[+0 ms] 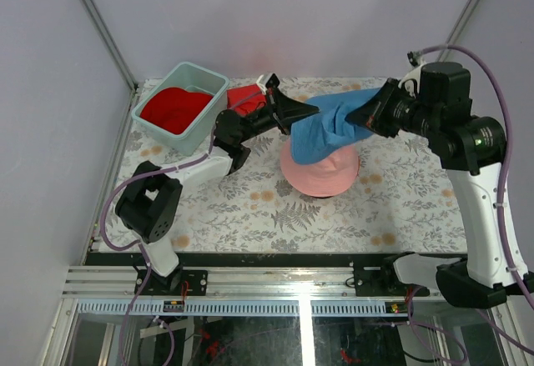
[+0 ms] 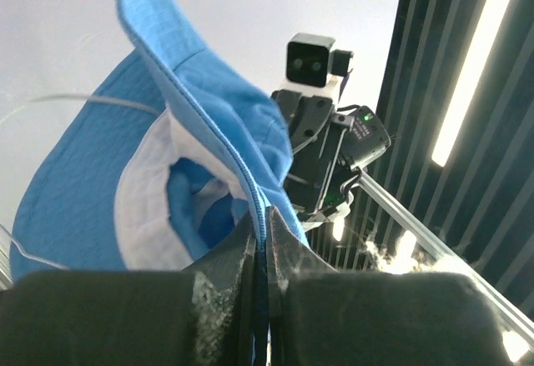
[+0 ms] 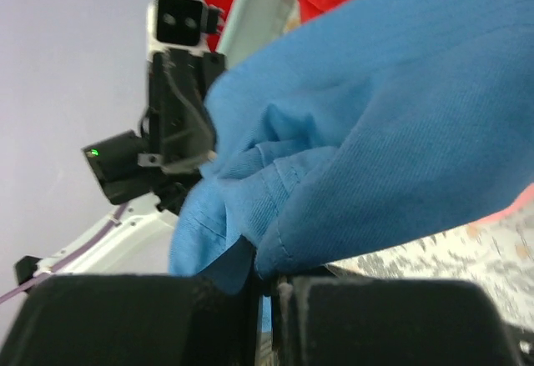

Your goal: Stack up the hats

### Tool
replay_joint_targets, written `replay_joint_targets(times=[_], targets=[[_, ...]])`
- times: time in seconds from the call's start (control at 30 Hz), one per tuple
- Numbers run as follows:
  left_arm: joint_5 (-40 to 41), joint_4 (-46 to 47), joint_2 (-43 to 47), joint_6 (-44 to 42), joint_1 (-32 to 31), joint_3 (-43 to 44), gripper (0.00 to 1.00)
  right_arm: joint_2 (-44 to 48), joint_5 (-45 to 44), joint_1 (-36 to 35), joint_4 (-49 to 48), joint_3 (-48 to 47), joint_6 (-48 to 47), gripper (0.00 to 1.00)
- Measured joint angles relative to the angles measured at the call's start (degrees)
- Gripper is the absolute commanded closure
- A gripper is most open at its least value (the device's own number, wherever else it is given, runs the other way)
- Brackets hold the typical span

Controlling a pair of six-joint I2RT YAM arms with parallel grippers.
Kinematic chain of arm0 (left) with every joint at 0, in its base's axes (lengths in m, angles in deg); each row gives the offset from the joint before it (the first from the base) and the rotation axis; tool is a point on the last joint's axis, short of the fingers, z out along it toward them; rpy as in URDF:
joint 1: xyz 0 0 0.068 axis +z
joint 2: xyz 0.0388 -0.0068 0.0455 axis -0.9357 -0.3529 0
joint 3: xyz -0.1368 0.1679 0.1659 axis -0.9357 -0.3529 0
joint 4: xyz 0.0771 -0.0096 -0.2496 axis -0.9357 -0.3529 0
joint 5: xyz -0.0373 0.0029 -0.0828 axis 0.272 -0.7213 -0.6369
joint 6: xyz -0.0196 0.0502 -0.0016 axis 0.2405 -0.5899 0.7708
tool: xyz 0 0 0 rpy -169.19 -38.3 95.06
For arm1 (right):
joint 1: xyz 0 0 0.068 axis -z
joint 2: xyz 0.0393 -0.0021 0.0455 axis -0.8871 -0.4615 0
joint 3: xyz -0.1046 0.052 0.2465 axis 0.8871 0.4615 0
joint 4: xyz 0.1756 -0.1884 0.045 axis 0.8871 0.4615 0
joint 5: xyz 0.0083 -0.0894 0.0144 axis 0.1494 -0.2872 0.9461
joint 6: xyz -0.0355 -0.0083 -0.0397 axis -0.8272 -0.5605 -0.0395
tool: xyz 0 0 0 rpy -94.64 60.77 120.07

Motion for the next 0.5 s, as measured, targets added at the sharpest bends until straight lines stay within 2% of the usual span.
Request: replay_joint_targets(times=[0.23, 0.4, 0.5], targets=[[-0.15, 1.27, -0.92, 0.33, -0.04, -2.97, 1.00, 3.30, -1.03, 0.00, 0.90, 11.50, 1.42, 0.88], [-0.31, 7.21, -6.64, 2.38, 0.13, -2.95, 1.00, 1.77, -1.51, 0.00, -0.39, 14.84, 1.36, 0.83], [-0.46, 8.04, -9.57, 3.06, 0.83, -2.95, 1.00, 0.17, -2.47, 0.00, -1.57, 15.30, 0.85, 0.71]])
